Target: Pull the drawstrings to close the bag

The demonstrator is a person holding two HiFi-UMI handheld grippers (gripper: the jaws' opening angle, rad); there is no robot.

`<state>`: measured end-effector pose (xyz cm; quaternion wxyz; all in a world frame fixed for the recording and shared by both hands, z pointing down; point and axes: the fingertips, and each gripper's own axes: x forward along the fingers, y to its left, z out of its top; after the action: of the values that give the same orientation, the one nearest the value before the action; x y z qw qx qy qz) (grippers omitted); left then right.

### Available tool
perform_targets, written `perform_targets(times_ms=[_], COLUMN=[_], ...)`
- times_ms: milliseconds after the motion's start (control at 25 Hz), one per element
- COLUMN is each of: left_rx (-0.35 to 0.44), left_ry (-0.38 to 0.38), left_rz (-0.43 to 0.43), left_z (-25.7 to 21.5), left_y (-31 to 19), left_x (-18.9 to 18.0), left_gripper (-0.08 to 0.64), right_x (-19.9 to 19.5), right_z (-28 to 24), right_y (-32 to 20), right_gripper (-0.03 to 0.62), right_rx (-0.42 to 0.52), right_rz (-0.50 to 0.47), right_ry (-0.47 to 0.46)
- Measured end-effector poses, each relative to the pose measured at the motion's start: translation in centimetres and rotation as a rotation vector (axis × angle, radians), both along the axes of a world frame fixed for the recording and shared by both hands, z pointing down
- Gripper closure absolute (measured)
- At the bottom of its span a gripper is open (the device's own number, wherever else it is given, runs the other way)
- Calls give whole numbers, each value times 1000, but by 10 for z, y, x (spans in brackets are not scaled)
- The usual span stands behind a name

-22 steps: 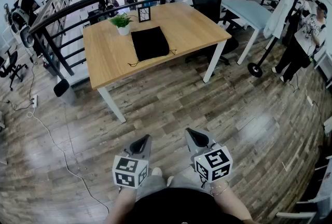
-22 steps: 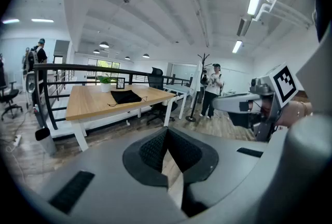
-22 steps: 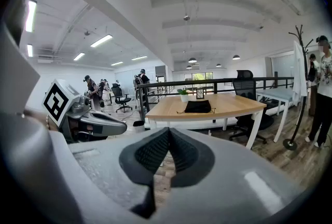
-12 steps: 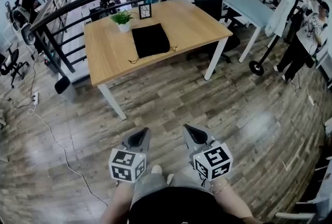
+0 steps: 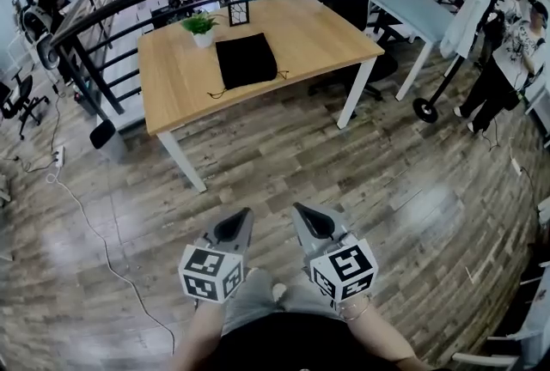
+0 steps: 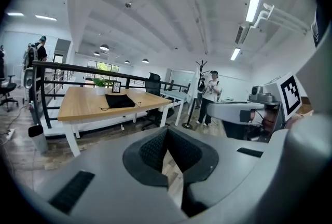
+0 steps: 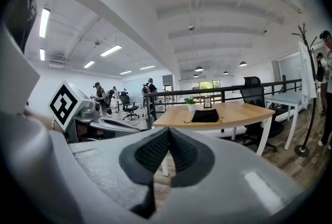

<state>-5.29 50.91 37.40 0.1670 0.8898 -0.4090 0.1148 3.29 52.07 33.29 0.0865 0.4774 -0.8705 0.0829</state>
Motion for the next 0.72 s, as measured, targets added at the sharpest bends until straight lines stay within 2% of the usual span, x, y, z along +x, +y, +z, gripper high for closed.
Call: perform_targets(times_ms=[160, 280, 480, 720], left_rx=[-40, -45, -69, -86], left_ry=[-19, -42, 2, 46], left_rz=[39, 59, 67, 44], left_z=[14, 20, 28, 32], left_y=[8, -1, -47, -128], left_x=[16, 23, 23, 9], left_gripper=[546, 546, 546, 546], right_x=[-6, 1, 13, 1], right_z=[14, 26, 35, 33], right_y=[13, 5, -48, -137], right_gripper=[594, 593, 593, 594], right_rx=[-17, -41, -50, -45], right_rz=[-44, -26, 35, 23], right_ry=[-3, -4, -10, 7])
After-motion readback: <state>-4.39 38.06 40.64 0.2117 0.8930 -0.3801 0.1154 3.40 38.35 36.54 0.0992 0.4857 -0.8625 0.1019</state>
